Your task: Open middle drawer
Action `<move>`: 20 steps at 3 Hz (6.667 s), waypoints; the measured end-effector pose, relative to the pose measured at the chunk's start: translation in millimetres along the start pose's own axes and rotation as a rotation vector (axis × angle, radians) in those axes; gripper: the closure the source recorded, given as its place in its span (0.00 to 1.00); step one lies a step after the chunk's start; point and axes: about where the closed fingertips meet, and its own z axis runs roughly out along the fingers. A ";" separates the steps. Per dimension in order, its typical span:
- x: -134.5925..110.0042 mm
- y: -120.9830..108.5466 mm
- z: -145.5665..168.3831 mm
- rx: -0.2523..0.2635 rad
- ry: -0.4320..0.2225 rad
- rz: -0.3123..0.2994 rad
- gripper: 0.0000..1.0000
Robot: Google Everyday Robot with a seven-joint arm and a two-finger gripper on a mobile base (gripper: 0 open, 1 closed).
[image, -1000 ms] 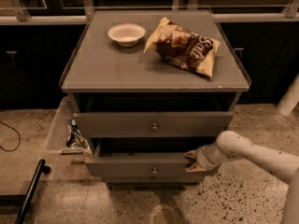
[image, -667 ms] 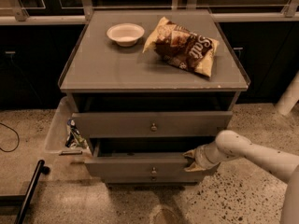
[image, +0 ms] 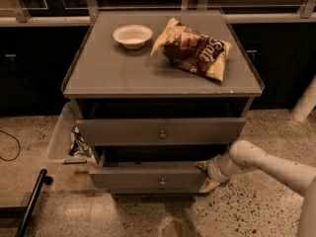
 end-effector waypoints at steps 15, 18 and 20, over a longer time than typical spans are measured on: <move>3.9 69.5 -29.6 -0.033 -0.046 0.004 1.00; 2.4 95.3 -36.6 -0.043 -0.045 -0.008 0.82; 1.1 68.6 -36.8 -0.077 -0.066 0.008 0.54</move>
Offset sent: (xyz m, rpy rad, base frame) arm -0.1407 -0.0293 -0.0127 -0.0322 0.1336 -0.0131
